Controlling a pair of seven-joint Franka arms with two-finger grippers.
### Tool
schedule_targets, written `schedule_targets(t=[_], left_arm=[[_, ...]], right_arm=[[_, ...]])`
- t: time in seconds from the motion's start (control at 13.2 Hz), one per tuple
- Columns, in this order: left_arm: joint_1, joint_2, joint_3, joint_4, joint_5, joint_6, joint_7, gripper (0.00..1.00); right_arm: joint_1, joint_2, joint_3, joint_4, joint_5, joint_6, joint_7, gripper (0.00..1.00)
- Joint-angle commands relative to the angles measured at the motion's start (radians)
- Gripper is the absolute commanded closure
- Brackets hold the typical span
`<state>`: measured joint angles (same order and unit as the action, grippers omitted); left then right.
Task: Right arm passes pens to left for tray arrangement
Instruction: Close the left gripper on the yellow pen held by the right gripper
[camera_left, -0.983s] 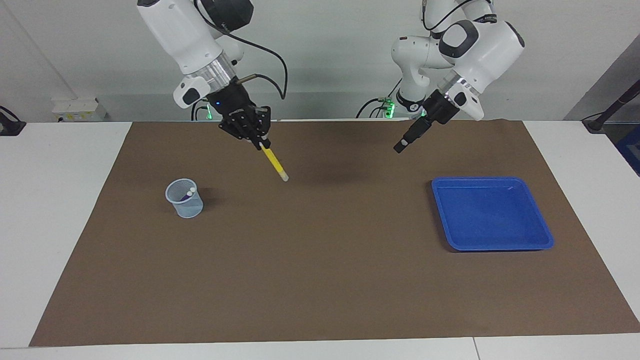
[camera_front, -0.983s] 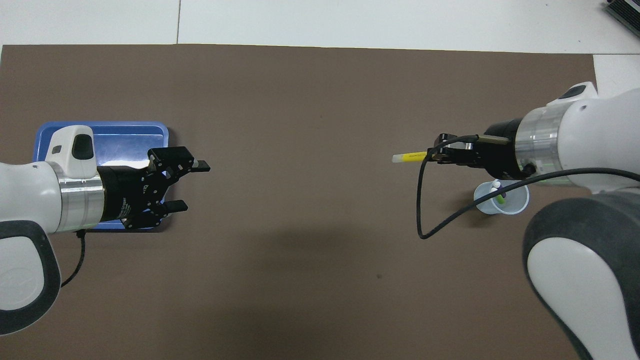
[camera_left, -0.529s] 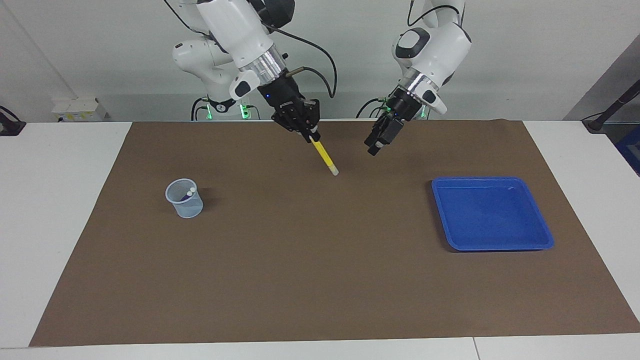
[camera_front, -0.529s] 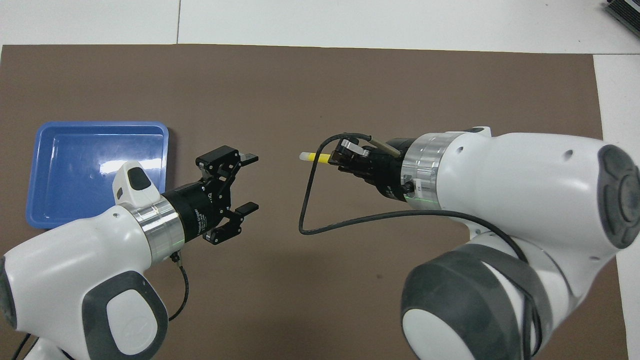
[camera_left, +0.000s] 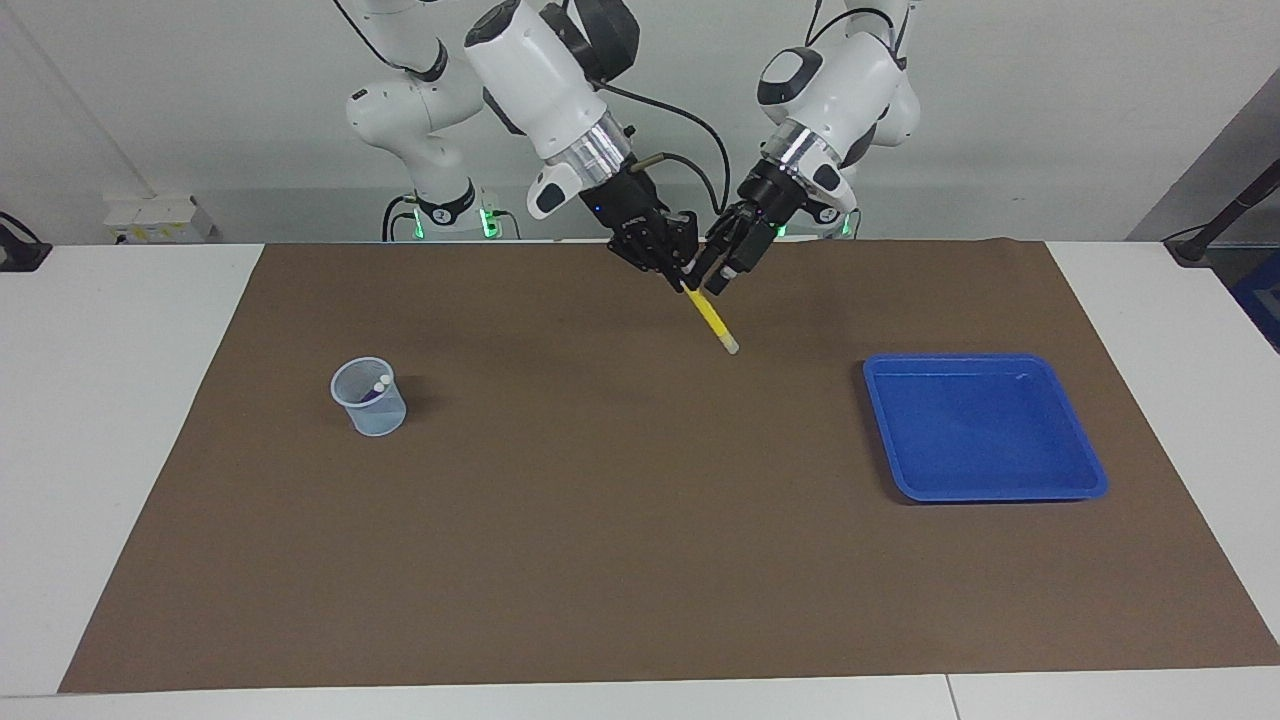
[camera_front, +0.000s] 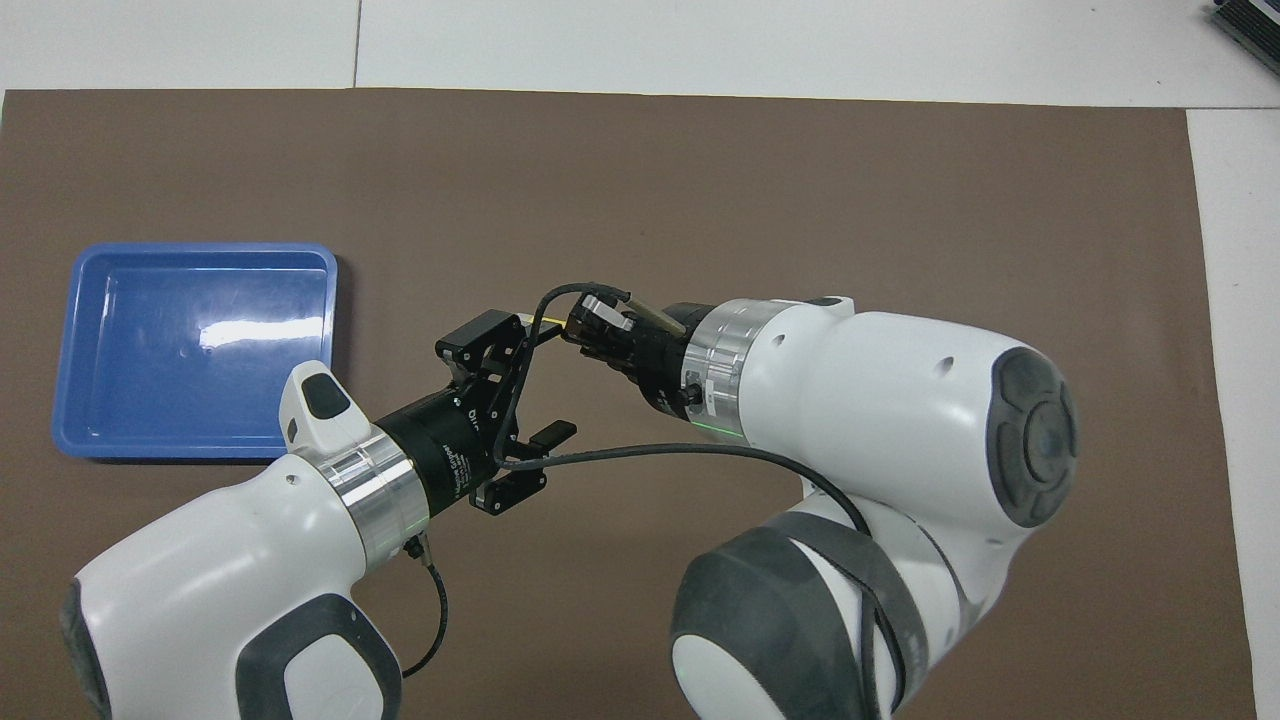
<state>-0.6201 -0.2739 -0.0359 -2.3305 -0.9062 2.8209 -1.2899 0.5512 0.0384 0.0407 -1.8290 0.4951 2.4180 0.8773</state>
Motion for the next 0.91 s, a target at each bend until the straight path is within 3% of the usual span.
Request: schedule_targets(t=[0.0, 0.38, 0.53, 0.83], left_arm=[[-0.023, 0.024, 0.010, -0.015, -0.028, 0.061, -0.006, 0.00], [-0.038, 0.090, 0.011, 0.025, -0.036, 0.095, -0.006, 0.00], [-0.038, 0.091, 0.011, 0.026, -0.036, 0.095, -0.006, 0.12], [-0.036, 0.093, 0.011, 0.033, -0.036, 0.091, -0.003, 0.52]], right_arm=[[0.004, 0.000, -0.004, -0.006, 0.028, 0.023, 0.000, 1.00], [0.003, 0.003, -0.004, -0.003, 0.028, 0.024, -0.003, 1.00], [0.003, 0.003, -0.004, -0.001, 0.028, 0.024, -0.001, 1.00], [0.000, 0.009, -0.004, 0.008, 0.030, 0.024, -0.003, 1.00]])
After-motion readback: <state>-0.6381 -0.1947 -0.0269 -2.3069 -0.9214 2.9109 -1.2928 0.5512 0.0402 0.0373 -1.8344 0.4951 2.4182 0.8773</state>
